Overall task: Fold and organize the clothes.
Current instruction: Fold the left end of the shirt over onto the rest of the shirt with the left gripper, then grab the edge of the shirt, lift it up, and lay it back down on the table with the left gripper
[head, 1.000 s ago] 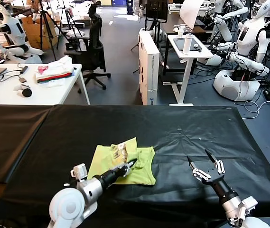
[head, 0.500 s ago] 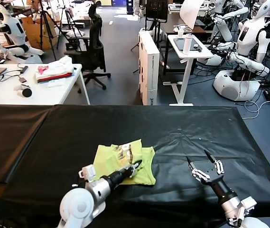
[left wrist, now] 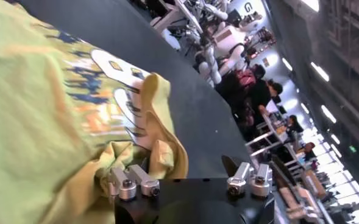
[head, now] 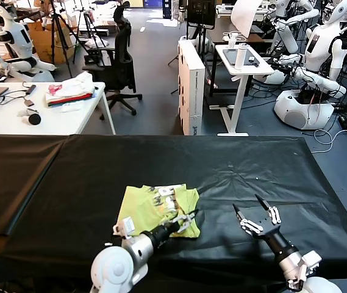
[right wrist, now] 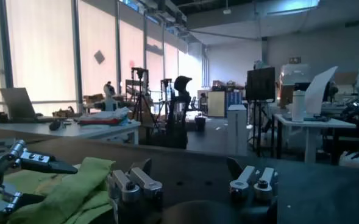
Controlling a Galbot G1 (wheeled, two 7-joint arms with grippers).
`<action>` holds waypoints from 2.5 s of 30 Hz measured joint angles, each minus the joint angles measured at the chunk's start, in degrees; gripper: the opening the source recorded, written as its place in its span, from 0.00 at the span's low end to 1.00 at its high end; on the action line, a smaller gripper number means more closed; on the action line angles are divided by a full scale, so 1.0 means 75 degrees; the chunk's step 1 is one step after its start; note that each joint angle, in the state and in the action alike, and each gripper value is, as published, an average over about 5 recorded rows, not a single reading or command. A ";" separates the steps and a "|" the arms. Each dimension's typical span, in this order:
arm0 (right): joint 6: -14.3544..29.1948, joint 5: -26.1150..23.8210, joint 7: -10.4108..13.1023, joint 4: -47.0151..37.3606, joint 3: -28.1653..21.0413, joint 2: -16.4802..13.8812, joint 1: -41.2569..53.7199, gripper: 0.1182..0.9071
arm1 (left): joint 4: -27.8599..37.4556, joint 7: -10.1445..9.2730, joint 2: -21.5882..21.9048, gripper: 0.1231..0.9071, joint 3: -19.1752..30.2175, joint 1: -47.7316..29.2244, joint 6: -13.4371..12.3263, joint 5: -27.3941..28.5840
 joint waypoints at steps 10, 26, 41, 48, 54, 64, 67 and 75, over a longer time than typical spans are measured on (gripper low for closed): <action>-0.0361 -0.0097 0.0099 0.0113 -0.0761 -0.0264 0.0476 1.00 | -0.0608 0.0060 -0.0227 1.00 -0.0364 0.0204 0.0001 0.0464; -0.0922 -0.1843 -0.0225 0.1130 -0.2639 -0.1698 0.1447 1.00 | -0.1888 0.0141 0.0704 1.00 -0.2071 0.0377 0.0001 0.0628; -0.1035 -0.3037 -0.0100 0.0768 -0.3667 -0.1882 0.2066 1.00 | -0.1952 0.0196 0.0727 1.00 -0.2226 0.0581 0.0001 0.0863; -0.1061 -0.3391 0.0009 0.0479 -0.4092 -0.1437 0.2284 0.82 | -0.1982 0.0258 0.0691 1.00 -0.2209 0.0701 0.0001 0.0997; -0.1068 -0.3466 0.0061 0.0329 -0.4322 -0.1221 0.2440 0.73 | -0.1982 0.0360 0.0577 1.00 -0.2103 0.0808 0.0001 0.1195; -0.0961 -0.3471 0.0085 0.0162 -0.4378 -0.1081 0.2504 0.31 | -0.1982 0.0367 0.0430 1.00 -0.2035 0.0894 0.0000 0.1275; -0.0927 -0.3467 0.0091 0.0106 -0.4367 -0.1056 0.2524 0.10 | -0.1981 0.0372 0.0401 1.00 -0.2026 0.0932 0.0000 0.1292; -0.0775 -0.3162 0.0110 0.0173 -0.4176 -0.1189 0.2408 0.03 | -0.1981 0.0377 0.0361 1.00 -0.2023 0.0981 0.0000 0.1311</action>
